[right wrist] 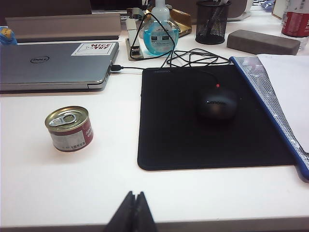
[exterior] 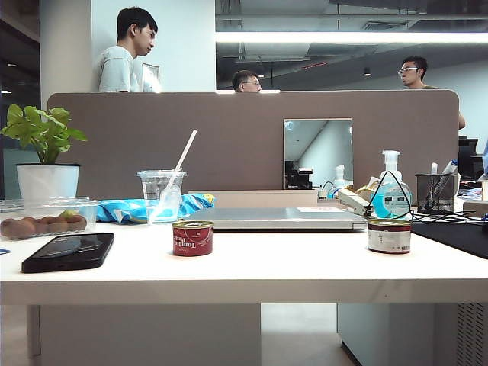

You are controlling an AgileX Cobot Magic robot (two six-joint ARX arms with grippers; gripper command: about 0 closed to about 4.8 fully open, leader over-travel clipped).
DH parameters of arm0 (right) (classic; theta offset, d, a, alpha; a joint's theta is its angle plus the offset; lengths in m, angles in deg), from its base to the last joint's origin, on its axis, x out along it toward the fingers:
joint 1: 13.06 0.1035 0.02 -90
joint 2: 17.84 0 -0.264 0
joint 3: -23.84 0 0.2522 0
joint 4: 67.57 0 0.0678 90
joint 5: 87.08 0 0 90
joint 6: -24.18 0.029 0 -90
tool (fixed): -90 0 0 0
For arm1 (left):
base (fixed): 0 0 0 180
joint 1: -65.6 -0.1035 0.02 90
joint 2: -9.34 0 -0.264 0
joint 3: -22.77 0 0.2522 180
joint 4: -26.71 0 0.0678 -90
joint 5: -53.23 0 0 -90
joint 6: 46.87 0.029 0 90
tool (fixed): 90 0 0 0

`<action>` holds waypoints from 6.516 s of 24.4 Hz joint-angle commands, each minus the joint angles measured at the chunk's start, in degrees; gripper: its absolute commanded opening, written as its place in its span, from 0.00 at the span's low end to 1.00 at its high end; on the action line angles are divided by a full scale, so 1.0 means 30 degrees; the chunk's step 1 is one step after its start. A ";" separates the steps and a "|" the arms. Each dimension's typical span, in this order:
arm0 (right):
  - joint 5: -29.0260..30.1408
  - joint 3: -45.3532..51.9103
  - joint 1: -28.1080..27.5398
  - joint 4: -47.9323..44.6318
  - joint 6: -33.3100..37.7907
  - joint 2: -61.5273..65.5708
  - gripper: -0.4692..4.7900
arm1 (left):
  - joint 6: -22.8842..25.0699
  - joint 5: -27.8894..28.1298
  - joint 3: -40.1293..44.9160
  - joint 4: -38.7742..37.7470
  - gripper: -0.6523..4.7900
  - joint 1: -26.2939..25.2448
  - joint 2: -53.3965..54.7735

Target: Stack a can of tomatoes on the right onto the can of tomatoes on the left.

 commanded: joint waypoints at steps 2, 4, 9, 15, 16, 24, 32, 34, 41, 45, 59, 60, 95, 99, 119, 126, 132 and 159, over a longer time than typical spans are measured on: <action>-0.0117 0.0153 0.0007 -0.0197 -0.0051 0.0015 0.09 | -0.0022 0.0029 -0.0073 0.0117 0.12 0.0029 0.0029; -0.0182 0.0153 0.0007 -0.0197 -0.0051 0.0015 0.09 | -0.0029 0.0073 -0.0073 0.0095 0.12 0.0029 0.0029; -0.0408 0.0066 0.0007 -0.0350 -0.0051 0.0007 0.09 | -0.0066 0.0051 -0.0197 0.0401 0.12 0.0029 0.0022; -0.2120 -0.2987 0.0007 -0.2047 -0.0022 0.0066 0.09 | -0.0270 0.1231 -0.3330 0.0437 0.11 0.0029 0.0146; -0.2113 -0.3548 0.0007 -0.1800 -0.0029 0.0066 0.09 | -0.0510 0.1188 -0.3854 0.0379 0.11 0.0029 0.0328; 0.0772 -0.8262 0.0007 0.0721 -0.1100 0.2623 0.09 | -0.0204 -0.7919 -0.7198 -0.0066 0.11 0.0058 0.6462; 0.6404 -1.3617 0.0240 0.3045 -0.2237 1.3019 0.24 | 0.3184 -0.9945 -1.0885 -0.2259 0.11 0.1115 1.3158; 0.6411 -1.4622 0.0940 0.2652 -0.2237 1.6145 0.39 | 0.3483 -1.0010 -1.1074 -0.2244 0.11 0.1530 1.3289; 0.5493 -1.5497 0.2601 -0.1909 -0.4022 2.4502 0.59 | 0.3483 -1.0003 -1.1074 -0.3395 0.11 0.1719 1.3282; 0.5457 -1.5497 0.2659 -0.2637 -0.4036 2.6840 0.72 | 0.3475 -0.9989 -1.1074 -0.3803 0.11 0.1719 1.3282; 0.4816 -1.5504 0.2645 -0.6397 -0.4663 3.1372 0.93 | 0.3468 -1.0003 -1.1074 -0.4546 0.11 0.1719 1.3151; 0.4801 -1.5504 0.2645 -0.6441 -0.4670 3.1620 0.93 | 0.3468 -1.0003 -1.1074 -0.4546 0.11 0.1719 1.3151; 0.6870 -2.2731 0.9624 -0.6710 -0.4670 3.5197 0.47 | 0.3432 -0.9777 -1.1081 -0.5020 0.11 0.1698 1.3151; 0.6856 -2.3839 1.0856 -0.6215 -0.4677 3.6465 0.47 | 0.3439 -0.9777 -1.1081 -0.4991 0.11 0.1698 1.3151; 0.6280 -2.4239 1.0958 -0.6222 -0.4685 3.8162 0.47 | 0.3475 -0.8939 -1.1081 -0.5537 0.11 0.1698 1.3136; 0.6273 -2.4472 1.1009 -0.6295 -0.4692 3.8264 0.47 | 0.3475 -0.8998 -1.1081 -0.5537 0.11 0.1698 1.3136; 0.6040 -2.5427 1.1001 -0.5916 -0.4692 3.8271 0.47 | 0.3475 -0.8990 -1.1081 -0.5537 0.11 0.1698 1.3136; 0.5850 -2.5667 1.1030 -0.4699 -0.4728 3.9051 0.89 | 0.3490 -0.8983 -1.1081 -0.5530 0.11 0.1698 1.3136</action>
